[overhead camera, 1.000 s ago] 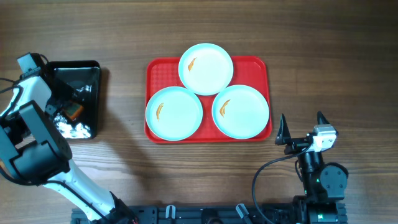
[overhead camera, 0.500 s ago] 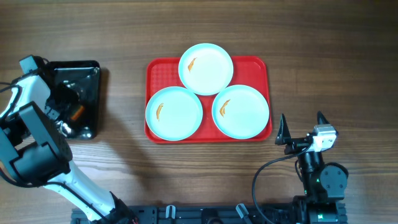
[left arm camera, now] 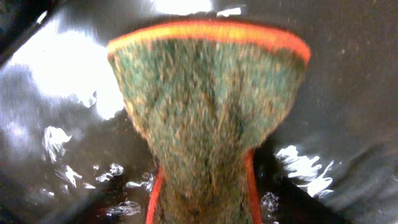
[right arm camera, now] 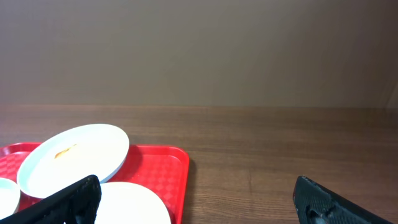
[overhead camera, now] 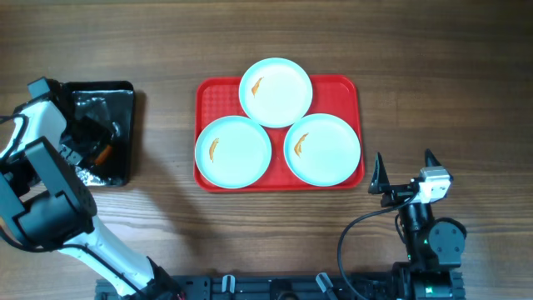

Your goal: Clean dirty plates on tray and stack at the side

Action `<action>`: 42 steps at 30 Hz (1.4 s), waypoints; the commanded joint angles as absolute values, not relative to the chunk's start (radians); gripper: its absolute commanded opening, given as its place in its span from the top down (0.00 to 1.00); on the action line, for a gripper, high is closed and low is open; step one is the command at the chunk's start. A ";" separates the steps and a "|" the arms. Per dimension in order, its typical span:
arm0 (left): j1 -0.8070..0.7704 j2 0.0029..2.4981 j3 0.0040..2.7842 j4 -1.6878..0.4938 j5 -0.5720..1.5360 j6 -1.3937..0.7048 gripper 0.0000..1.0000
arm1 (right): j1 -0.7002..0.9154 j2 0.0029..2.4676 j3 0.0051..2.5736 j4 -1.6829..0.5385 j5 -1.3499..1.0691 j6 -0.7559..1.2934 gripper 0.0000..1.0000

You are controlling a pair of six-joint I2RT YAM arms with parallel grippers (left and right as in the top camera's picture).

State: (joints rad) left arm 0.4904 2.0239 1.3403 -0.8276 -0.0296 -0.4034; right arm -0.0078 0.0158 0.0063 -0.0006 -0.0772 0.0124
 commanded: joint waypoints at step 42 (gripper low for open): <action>0.495 1.916 1.356 -0.684 0.329 -0.362 0.96 | -0.012 0.011 0.006 0.002 -0.067 0.000 0.00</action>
